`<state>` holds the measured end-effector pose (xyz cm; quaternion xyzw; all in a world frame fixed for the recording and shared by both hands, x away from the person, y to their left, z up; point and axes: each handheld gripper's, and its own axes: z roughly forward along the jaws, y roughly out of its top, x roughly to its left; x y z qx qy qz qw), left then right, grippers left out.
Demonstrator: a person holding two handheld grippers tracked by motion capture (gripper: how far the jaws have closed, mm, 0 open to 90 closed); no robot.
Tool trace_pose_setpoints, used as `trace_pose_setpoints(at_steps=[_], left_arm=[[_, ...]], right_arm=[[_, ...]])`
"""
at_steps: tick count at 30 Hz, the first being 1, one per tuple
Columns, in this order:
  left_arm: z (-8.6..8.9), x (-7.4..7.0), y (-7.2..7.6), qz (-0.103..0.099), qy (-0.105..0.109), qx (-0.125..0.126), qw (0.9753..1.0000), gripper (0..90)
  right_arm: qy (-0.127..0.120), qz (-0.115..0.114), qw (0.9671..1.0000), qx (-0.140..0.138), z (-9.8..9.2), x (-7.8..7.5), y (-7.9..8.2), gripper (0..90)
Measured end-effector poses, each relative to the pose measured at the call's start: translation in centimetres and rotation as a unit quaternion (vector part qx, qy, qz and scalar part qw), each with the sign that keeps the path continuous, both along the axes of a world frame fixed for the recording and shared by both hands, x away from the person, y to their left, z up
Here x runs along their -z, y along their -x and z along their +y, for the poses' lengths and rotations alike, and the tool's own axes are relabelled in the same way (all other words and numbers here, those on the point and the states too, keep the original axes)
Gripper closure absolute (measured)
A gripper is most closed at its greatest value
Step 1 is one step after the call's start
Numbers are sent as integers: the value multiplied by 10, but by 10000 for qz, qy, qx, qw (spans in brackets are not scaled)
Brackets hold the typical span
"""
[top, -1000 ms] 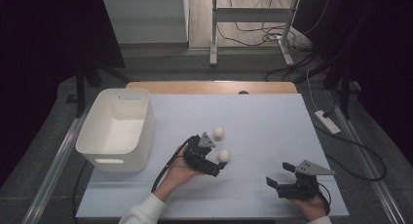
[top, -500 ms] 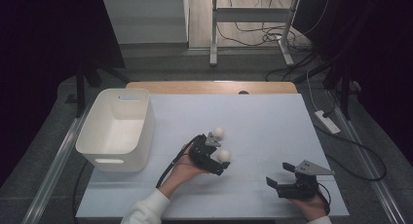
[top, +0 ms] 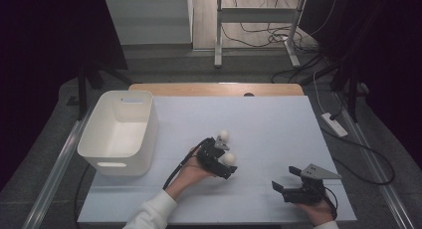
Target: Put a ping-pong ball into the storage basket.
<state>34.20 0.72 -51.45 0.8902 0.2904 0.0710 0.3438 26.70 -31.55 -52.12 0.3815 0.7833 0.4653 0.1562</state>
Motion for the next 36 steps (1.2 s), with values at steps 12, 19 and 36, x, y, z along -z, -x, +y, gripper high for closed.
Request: trace_pose_setpoints(at_steps=[12,19,36], left_arm=[[-6,7,-7,11,-133,-16,9999,145],[-7,10,-7,43,-105,16,9999,343],[-1,4,-5,-19,55,60,10000,511]], right_arm=[[11,-15,10000,9,-1,0,0,84],[9,-27,10000,0,-1,0,0,88],[18,-80,10000,-14,-1,-1,1,96]])
